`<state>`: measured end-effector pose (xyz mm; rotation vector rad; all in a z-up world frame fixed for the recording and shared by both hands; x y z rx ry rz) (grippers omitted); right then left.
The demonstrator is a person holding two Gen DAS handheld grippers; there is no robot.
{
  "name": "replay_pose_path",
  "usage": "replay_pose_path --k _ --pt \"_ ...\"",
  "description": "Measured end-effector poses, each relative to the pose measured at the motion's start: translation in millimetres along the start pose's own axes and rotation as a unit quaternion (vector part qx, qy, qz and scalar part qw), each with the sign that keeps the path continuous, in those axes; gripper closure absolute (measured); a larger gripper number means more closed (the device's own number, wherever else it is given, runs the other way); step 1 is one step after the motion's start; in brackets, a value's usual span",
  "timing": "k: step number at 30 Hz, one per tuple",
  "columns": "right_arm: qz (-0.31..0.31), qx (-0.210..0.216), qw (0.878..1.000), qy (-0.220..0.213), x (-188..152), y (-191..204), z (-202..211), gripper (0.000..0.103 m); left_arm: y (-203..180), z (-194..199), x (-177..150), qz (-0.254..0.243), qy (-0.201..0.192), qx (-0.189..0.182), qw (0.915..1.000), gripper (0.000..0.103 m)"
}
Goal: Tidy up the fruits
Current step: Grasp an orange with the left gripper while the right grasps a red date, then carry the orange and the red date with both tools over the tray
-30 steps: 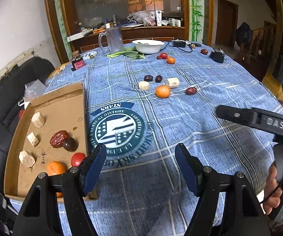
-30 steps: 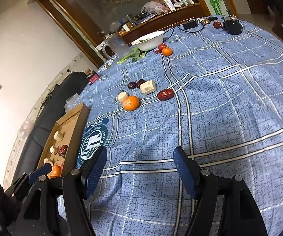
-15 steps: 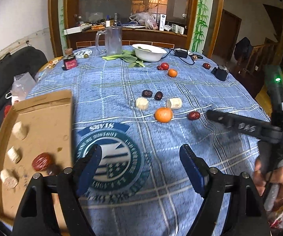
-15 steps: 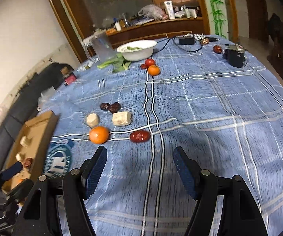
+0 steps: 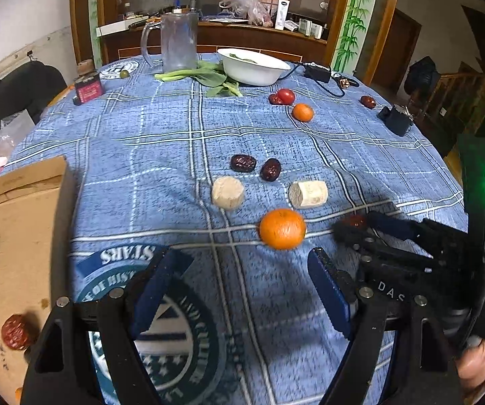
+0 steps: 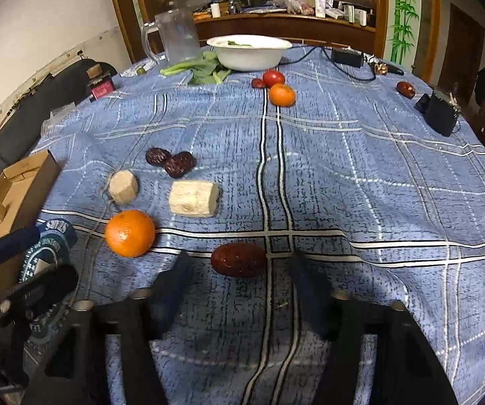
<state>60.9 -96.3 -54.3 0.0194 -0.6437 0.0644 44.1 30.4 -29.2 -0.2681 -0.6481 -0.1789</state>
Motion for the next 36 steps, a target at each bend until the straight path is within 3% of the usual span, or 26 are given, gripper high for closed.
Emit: replay_pose_path --k 1,9,11,13,17,23,30,36 --pt "-0.002 -0.001 1.0 -0.004 1.0 -2.4 0.8 0.068 -2.2 -3.3 2.0 -0.003 0.0 0.0 1.0 0.023" --pt "-0.077 0.025 0.997 -0.013 4.6 -37.6 5.4 0.068 -26.4 -34.7 11.9 -0.038 0.006 -0.012 0.9992 0.024" --pt "-0.092 0.032 0.995 -0.009 3.9 -42.2 4.6 0.068 -30.1 -43.1 10.9 -0.041 0.012 -0.02 0.9989 0.032" --pt "-0.098 0.035 0.995 -0.006 3.5 -43.7 3.7 0.068 -34.5 -51.2 7.2 -0.043 0.019 -0.031 0.9984 0.053" --pt "-0.094 0.032 0.995 -0.005 2.3 -41.9 3.3 0.068 -36.7 -51.4 5.4 -0.048 0.006 -0.039 0.9981 0.068" --pt "-0.093 0.029 0.995 -0.012 3.3 -41.5 4.0 0.068 -23.9 -47.9 6.5 0.005 -0.005 -0.086 0.9963 0.069" --pt "-0.091 0.036 0.994 -0.053 6.8 -32.4 25.6 0.068 -21.4 -39.0 8.7 0.013 -0.024 -0.091 0.9955 0.069" --pt "-0.084 0.059 0.994 -0.047 -8.7 -6.0 53.5 0.068 -10.5 3.4 4.7 0.043 -0.056 -0.124 0.9898 0.069"
Point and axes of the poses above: each gripper's, at about its wrist camera, not at the fingertips, and z roughly against the way its jaws point, y to its left, x to its top, the point moved 9 cm from there along -z, roughly the way its jaws point, and after that the axes turned 6 degrees about -x, right-handed, at the moved point
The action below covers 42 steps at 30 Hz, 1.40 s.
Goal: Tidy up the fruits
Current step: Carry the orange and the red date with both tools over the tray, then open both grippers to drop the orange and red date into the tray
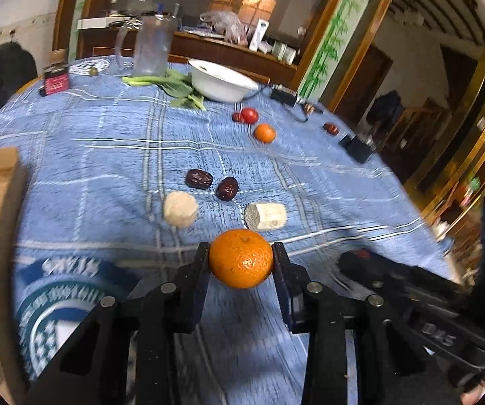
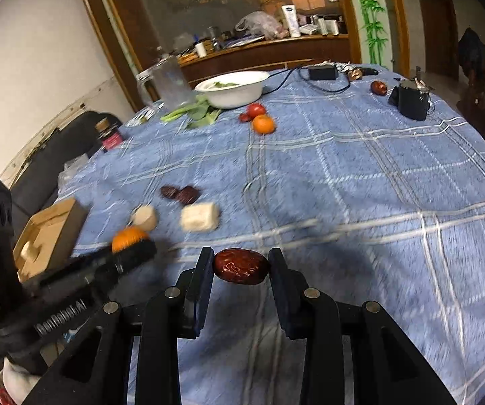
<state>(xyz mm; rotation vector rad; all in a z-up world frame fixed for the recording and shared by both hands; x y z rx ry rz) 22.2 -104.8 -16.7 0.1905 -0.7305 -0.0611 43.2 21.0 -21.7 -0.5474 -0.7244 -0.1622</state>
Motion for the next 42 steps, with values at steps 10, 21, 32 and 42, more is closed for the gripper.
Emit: replay_pose_path --k 10,21,32,42 --pt "0.086 0.096 0.991 0.018 8.8 135.0 20.3 0.067 88.6 143.9 11.3 0.017 -0.055 0.111 0.9921 0.068" --pt "0.218 0.148 0.963 0.061 -14.4 292.0 -31.1 0.067 231.5 147.2 19.3 0.098 0.034 0.204 0.9735 0.068" --pt "0.252 0.127 0.956 0.084 -28.0 310.9 -82.7 0.067 226.8 140.2 26.3 0.075 0.045 0.205 0.9749 0.067" --pt "0.277 0.118 0.952 0.058 -35.3 313.6 -68.6 0.053 227.1 159.8 31.8 0.087 0.014 0.212 0.9733 0.055"
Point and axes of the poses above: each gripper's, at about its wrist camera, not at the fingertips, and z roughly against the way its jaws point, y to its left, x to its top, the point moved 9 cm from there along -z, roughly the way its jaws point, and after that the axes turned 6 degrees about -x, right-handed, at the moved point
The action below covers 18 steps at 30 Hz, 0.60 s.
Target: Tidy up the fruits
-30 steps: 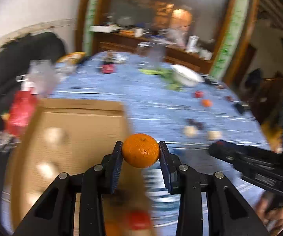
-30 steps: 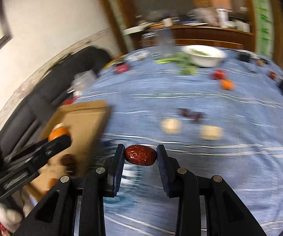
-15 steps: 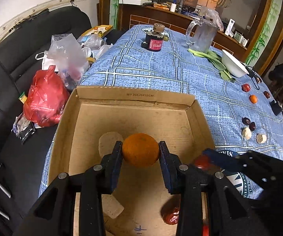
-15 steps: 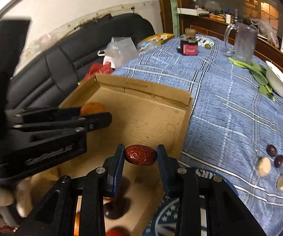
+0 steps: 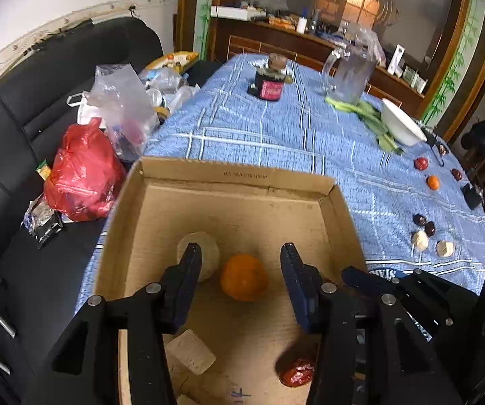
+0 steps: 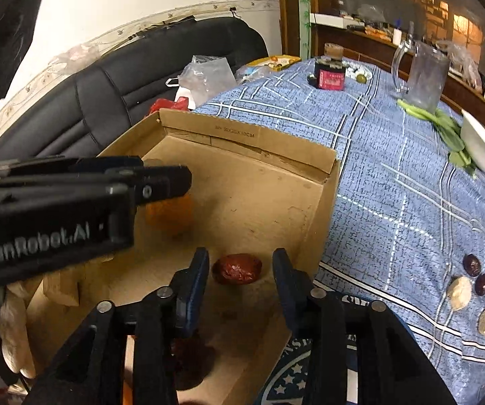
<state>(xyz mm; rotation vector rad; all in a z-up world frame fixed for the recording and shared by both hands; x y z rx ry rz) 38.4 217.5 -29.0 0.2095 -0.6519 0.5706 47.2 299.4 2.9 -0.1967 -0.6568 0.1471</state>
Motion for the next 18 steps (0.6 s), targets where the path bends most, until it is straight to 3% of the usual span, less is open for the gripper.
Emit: replay_pose_path --k 6,9,12,14,18 --pt "-0.009 -0.002 0.999 -0.035 -2.5 -5.9 39.2 0.045 -10.2 49.7 -0.2 -0.006 -0.059 -0.003 0.9982 0.044" --pt "-0.044 -0.005 0.997 -0.056 -9.6 -21.5 64.7 0.036 -22.0 78.8 -7.5 -0.008 -0.094 -0.01 0.9955 0.036" --pt "-0.087 -0.003 0.994 -0.073 -21.8 -41.0 91.0 0.035 -35.2 104.5 -17.3 -0.01 -0.126 -0.01 0.992 0.034" --pt "-0.116 -0.006 0.99 -0.082 -32.5 -54.8 107.3 0.035 -46.2 123.1 -24.8 -0.014 -0.153 0.004 0.9881 0.031" --pt "-0.173 -0.013 0.98 -0.099 -60.9 -81.7 136.3 0.031 -76.6 164.8 -43.2 -0.03 -0.229 0.049 0.9718 0.011"
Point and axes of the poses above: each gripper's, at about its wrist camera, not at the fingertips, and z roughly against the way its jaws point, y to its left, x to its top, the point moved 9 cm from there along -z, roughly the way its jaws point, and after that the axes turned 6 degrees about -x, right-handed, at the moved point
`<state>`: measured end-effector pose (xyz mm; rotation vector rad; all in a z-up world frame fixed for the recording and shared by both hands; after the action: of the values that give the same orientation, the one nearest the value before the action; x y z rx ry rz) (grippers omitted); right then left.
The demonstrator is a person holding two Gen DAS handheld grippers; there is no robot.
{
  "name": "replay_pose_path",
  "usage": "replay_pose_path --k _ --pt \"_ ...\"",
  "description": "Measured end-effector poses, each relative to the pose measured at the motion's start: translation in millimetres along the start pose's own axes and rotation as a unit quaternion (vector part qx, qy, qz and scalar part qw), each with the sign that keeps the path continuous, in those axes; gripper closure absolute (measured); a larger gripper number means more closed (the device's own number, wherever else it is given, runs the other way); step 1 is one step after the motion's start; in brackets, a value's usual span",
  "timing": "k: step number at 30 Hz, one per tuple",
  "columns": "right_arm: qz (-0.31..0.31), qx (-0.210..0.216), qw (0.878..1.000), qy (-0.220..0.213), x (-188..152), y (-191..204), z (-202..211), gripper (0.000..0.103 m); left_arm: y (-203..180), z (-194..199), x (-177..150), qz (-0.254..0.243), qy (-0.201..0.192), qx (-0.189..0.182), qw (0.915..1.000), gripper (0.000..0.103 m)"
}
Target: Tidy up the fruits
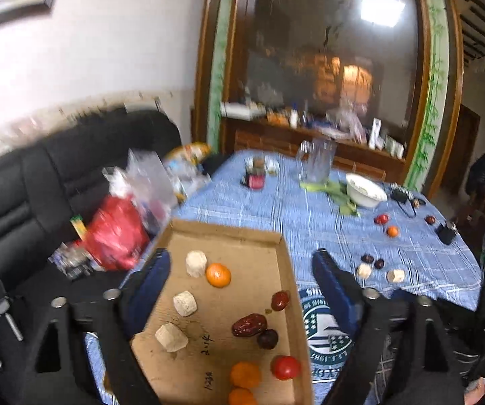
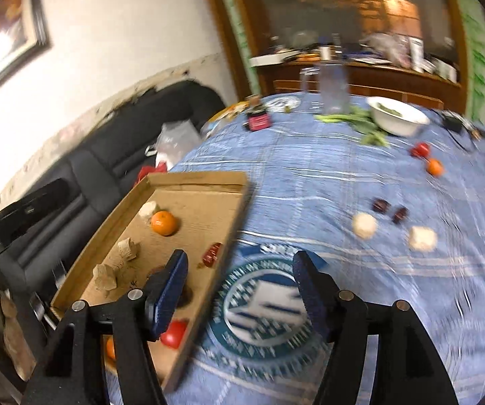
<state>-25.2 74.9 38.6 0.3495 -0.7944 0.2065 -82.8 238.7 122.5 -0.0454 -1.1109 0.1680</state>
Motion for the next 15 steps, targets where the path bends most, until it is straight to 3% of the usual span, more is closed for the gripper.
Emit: replay_pose_path --k 2,6,15 --pt "-0.032 -0.008 0.999 -0.009 -8.9 -19.2 17.2 0.03 -14.6 22.6 2.0 -0.009 -0.038 0.014 0.9992 0.001" --pt "-0.062 -0.025 0.998 -0.017 -27.0 -42.7 43.3 0.03 -46.3 54.7 -2.5 -0.033 -0.074 0.019 0.9965 0.0" --pt "-0.073 -0.035 0.997 -0.017 -69.3 -64.2 87.4 0.025 -94.5 68.1 -33.5 -0.068 -0.019 0.035 0.9969 0.0"
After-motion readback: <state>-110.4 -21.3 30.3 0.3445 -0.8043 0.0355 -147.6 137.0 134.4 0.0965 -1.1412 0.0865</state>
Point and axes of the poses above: each gripper's, at about its wrist camera, not at the fingertips, and z roughly against the way its jaws point, y to its left, x to its top, the point moved 9 cm from there along -z, roughly the way its jaws point, and after that the axes turned 6 degrees about -x, right-handed, at the moved point
